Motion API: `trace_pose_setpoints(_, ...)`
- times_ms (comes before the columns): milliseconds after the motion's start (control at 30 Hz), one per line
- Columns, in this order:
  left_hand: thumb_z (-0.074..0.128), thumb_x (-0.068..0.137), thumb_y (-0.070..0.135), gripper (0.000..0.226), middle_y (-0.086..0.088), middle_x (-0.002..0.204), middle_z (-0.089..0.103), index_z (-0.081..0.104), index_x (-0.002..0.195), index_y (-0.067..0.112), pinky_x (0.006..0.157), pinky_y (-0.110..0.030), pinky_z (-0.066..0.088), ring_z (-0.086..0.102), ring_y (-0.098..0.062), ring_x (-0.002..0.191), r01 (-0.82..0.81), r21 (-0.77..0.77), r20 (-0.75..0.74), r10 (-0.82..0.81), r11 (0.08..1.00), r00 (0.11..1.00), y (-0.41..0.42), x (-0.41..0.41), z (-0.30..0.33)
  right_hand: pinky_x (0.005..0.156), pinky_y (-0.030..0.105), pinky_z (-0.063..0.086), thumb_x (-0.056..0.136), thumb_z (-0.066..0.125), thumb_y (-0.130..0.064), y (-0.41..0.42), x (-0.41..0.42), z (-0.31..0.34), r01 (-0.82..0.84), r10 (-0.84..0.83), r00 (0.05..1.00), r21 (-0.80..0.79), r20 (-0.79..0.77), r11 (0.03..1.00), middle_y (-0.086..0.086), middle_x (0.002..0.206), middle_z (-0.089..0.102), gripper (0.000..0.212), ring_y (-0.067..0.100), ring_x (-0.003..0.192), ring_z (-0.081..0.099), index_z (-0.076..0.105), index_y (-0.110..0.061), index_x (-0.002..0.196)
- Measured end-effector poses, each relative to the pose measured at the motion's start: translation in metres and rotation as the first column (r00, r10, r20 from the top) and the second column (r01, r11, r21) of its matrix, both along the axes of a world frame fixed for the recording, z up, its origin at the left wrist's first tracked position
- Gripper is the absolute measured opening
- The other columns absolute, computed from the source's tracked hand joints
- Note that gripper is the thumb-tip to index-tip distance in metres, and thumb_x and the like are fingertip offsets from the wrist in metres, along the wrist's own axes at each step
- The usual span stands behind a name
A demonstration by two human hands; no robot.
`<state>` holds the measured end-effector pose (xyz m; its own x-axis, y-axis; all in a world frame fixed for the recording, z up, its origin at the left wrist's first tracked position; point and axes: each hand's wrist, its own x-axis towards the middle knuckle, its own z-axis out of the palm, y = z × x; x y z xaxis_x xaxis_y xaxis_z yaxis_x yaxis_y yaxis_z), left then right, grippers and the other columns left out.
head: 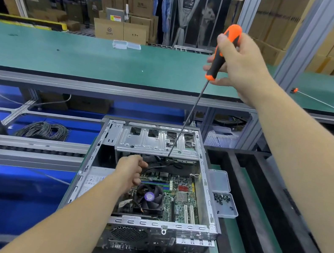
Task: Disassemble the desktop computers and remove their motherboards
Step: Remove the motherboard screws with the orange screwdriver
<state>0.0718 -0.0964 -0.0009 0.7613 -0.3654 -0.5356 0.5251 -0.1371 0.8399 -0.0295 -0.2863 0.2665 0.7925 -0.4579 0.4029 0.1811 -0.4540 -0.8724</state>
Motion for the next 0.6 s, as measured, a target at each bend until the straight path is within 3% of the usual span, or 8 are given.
trace_pose_setpoints(67, 0.05, 0.093, 0.017, 0.032, 0.004, 0.043, 0.039, 0.063, 0.065, 0.008, 0.05, -0.025, 0.031, 0.034, -0.017, 0.044, 0.069, 0.285, 0.405, -0.185, 0.956, 0.895, 0.006, 0.003, 0.009, 0.063, 0.045, 0.062, 0.103, 0.045, -0.042, 0.012, -0.002, 0.0, -0.043, 0.043, 0.999, -0.08, 0.0, 0.996, 0.008, 0.084, 0.054, 0.017, 0.022, 0.07, 0.066, 0.042, -0.027, 0.096)
trace_pose_setpoints(167, 0.052, 0.09, 0.02, 0.036, 0.004, 0.044, 0.038, 0.052, 0.056, 0.008, 0.052, -0.03, 0.027, 0.032, -0.016, 0.047, 0.017, 0.464, 0.664, -0.361, 0.885, 0.655, 0.018, 0.012, 0.016, 0.048, 0.032, 0.055, 0.103, 0.043, -0.046, 0.031, 0.0, -0.005, -0.104, 0.114, 0.992, -0.166, 0.049, 0.981, -0.001, 0.074, 0.041, 0.021, 0.011, 0.05, 0.045, 0.044, -0.025, 0.104)
trace_pose_setpoints(267, 0.048, 0.098, 0.022, 0.038, -0.003, 0.055, 0.047, 0.044, 0.061, 0.011, 0.052, -0.031, 0.031, 0.043, -0.022, 0.053, -0.052, 0.587, 0.714, -0.486, 0.808, 0.503, 0.032, 0.026, 0.021, 0.045, 0.02, 0.037, 0.102, 0.049, -0.044, 0.041, 0.008, -0.02, -0.037, 0.05, 0.998, -0.33, 0.032, 0.943, -0.011, 0.067, 0.04, 0.032, 0.001, 0.047, 0.038, 0.05, -0.012, 0.107)
trace_pose_setpoints(367, 0.046, 0.1, 0.022, 0.034, -0.005, 0.063, 0.053, 0.045, 0.067, 0.013, 0.054, -0.032, 0.037, 0.052, -0.024, 0.06, -0.108, 0.713, 0.672, -0.631, 0.692, 0.388, 0.049, 0.034, 0.019, 0.059, 0.028, 0.038, 0.086, 0.07, -0.046, 0.035, 0.01, -0.059, 0.001, -0.144, 0.963, -0.536, -0.226, 0.844, -0.007, 0.077, 0.052, 0.036, 0.01, 0.065, 0.048, 0.047, -0.019, 0.091)
trace_pose_setpoints(467, 0.045, 0.098, 0.021, 0.023, -0.002, 0.07, 0.055, 0.047, 0.076, 0.015, 0.055, -0.033, 0.039, 0.053, -0.023, 0.065, -0.222, 0.77, 0.637, -0.695, 0.599, 0.333, 0.066, 0.039, 0.012, 0.073, 0.033, 0.046, 0.085, 0.07, -0.031, 0.028, 0.0, -0.118, -0.048, -0.368, 0.797, -0.657, -0.479, 0.752, 0.006, 0.097, 0.061, 0.025, 0.028, 0.085, 0.058, 0.055, -0.019, 0.101)
trace_pose_setpoints(600, 0.045, 0.097, 0.022, 0.022, -0.002, 0.074, 0.057, 0.048, 0.078, 0.013, 0.057, -0.035, 0.037, 0.051, -0.026, 0.071, -0.317, 0.763, 0.643, -0.707, 0.563, 0.294, 0.087, 0.045, -0.004, 0.067, 0.035, 0.043, 0.094, 0.059, -0.023, 0.021, -0.025, -0.187, -0.055, -0.569, 0.607, -0.744, -0.554, 0.666, 0.011, 0.105, 0.064, 0.013, 0.033, 0.085, 0.061, 0.054, -0.015, 0.103)
